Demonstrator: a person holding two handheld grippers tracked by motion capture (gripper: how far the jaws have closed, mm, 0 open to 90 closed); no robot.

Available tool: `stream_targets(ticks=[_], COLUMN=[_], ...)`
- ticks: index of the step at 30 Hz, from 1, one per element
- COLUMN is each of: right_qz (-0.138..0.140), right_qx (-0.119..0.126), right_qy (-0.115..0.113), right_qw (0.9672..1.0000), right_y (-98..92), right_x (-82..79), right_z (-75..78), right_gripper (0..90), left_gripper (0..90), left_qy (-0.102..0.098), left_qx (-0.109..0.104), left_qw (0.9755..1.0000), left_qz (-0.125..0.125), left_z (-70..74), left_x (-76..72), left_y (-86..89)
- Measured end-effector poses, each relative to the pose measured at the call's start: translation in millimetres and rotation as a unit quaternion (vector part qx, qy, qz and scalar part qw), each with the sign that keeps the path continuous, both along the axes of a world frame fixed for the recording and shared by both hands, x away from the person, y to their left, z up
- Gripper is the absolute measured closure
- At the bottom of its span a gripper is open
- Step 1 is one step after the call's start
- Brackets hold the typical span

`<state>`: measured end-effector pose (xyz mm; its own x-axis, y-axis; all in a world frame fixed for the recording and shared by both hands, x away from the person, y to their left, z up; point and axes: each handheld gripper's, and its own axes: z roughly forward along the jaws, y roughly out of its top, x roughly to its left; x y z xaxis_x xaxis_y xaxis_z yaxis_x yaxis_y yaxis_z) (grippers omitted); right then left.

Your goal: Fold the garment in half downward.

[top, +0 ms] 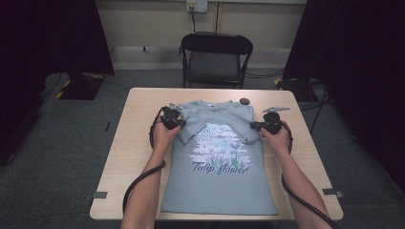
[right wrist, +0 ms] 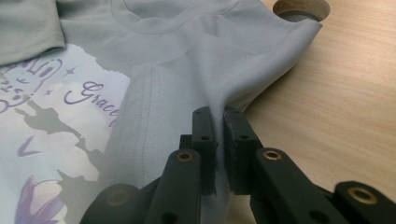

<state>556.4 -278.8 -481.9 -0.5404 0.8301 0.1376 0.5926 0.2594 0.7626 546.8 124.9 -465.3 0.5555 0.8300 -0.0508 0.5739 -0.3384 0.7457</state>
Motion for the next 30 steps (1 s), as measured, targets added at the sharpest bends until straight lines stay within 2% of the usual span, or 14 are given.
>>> stream_targets(ticks=[4,10,17,20,23,26,30], right_qz=[-0.004,0.0,-0.012,-0.003,0.006,0.014,0.022], right_qx=[0.019,0.022,0.032,0.034,0.053,0.043,0.038], right_qy=[0.0,-0.001,-0.028,-0.034,-0.036,-0.037,-0.043], right_qw=[0.9998,0.9998,0.999,0.9988,0.9979,0.9983,0.9981], right_y=[-6.4,-5.2,-0.9,-0.7,-2.9,-1.7,-0.6], right_x=[-3.1,-1.6,9.8,6.1,-2.4,-11.1,-21.0], right_z=[3.2,11.8,25.5,29.9,32.4,35.2,43.5], right_gripper=[84.1,84.4,84.5,84.5,84.5,84.4,84.4], left_gripper=[87.2,87.2,87.2,87.2,87.2,87.2,87.2], left_qy=[-0.002,-0.002,-0.019,-0.02,-0.019,-0.015,-0.021], left_qx=[-0.003,-0.018,-0.044,-0.042,-0.044,-0.048,-0.049], left_qw=[1.0,0.9998,0.9988,0.9989,0.9988,0.9987,0.9986], left_qz=[-0.003,0.0,0.009,0.0,-0.003,-0.002,-0.007], left_z=[4.6,8.3,21.0,22.8,21.4,21.2,26.8], left_x=[-0.6,3.2,12.1,5.5,-2.1,-8.6,-16.1], left_y=[-0.6,0.8,5.5,8.3,12.8,17.3,20.2])
